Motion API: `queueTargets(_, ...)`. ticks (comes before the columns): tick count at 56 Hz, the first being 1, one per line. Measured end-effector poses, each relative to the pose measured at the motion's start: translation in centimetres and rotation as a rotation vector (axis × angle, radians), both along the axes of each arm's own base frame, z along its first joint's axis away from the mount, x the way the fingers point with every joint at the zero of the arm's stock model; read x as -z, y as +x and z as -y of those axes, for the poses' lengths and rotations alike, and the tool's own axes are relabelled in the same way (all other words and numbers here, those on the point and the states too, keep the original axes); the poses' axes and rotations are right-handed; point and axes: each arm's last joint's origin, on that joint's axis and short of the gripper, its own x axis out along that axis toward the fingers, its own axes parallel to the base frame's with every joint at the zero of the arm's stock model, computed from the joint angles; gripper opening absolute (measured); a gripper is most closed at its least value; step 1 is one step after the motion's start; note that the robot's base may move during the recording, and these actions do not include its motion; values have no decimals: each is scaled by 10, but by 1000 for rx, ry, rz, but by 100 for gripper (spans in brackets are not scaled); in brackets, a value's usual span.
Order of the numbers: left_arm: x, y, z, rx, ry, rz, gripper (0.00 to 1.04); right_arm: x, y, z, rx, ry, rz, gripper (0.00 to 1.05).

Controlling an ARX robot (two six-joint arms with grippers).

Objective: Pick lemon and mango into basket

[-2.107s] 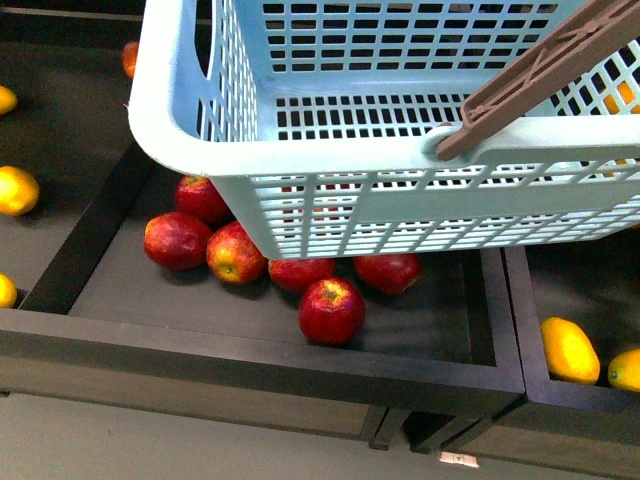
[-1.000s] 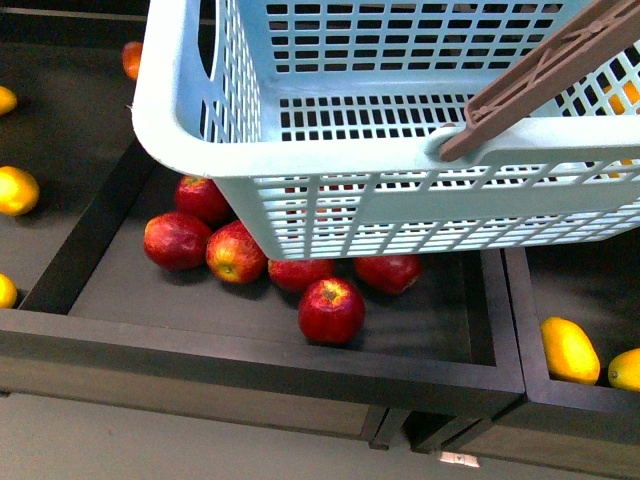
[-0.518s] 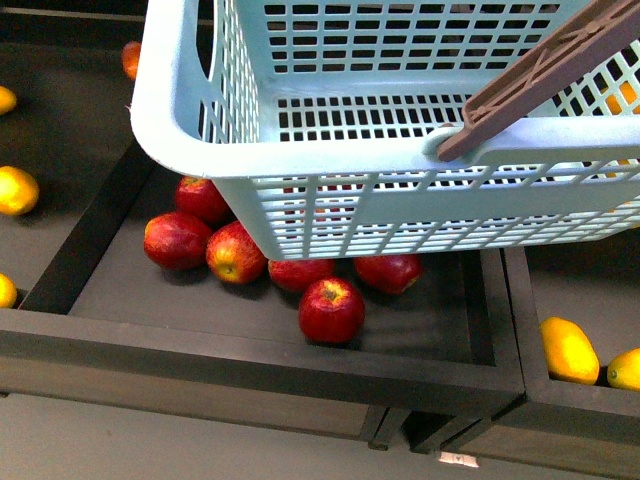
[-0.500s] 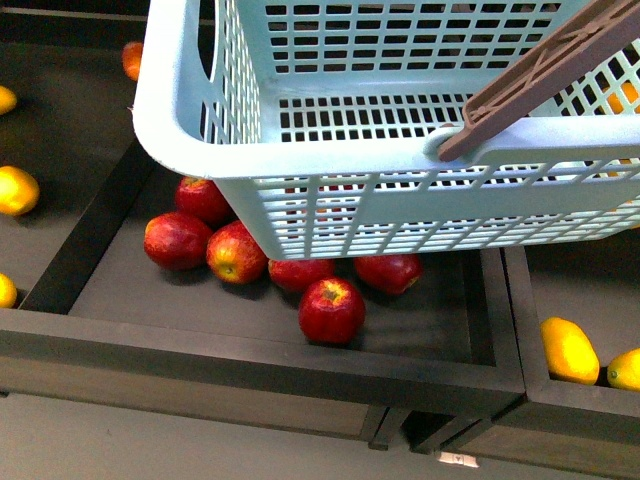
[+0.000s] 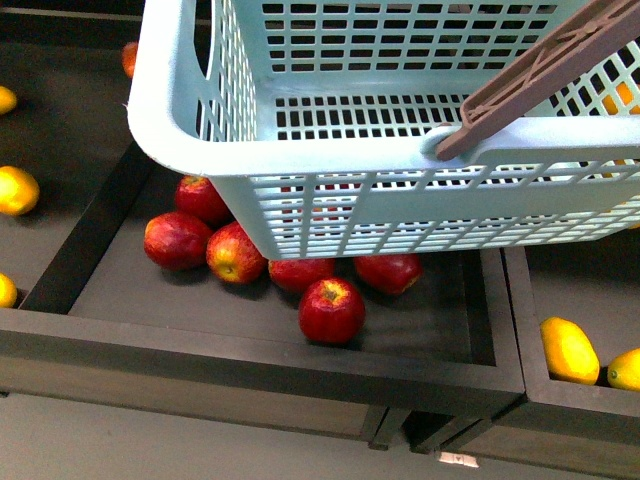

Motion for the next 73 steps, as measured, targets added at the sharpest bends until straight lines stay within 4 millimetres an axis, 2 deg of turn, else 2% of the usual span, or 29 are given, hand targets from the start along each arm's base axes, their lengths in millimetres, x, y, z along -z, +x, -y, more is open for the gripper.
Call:
queueTargets(16, 0, 0, 0, 0, 0, 0, 27, 14, 7, -22, -43, -11, -32, 61)
queueTargets(21, 0, 0, 0, 0, 0, 0, 27, 15, 7, -23, -36, -13, -29, 79)
queueTargets(28, 0, 0, 0, 0, 0, 0, 27, 15, 6, -17, 0, -9, -24, 97)
queueTargets(31, 0, 0, 0, 3, 0, 0, 27, 14, 5, -12, 38, -6, -18, 96)
queueTargets(36, 1, 1, 0, -7, 3, -1, 9, 7, -5, 7, 193, -3, 9, 96)
queueTargets(40, 2, 1, 0, -3, 9, 5, 9, 3, -10, 13, 241, 2, 24, 96)
queueTargets(46, 1, 1, 0, 1, 7, 4, 9, 10, -22, 9, 96, -140, 114, 79)
queueTargets(53, 2, 1, 1, 4, 2, -4, 9, 24, -44, 8, 76, -244, 116, 56)
queueTargets(68, 2, 1, 1, -2, 8, 1, 8, 42, -79, 8, 74, -283, 117, 9)
queueTargets(71, 2, 1, 1, -2, 9, 2, 8, 44, -84, 8, 73, -291, 118, 2)
queueTargets(73, 2, 1, 1, -2, 9, 2, 8, 45, -87, 8, 73, -291, 118, 2)
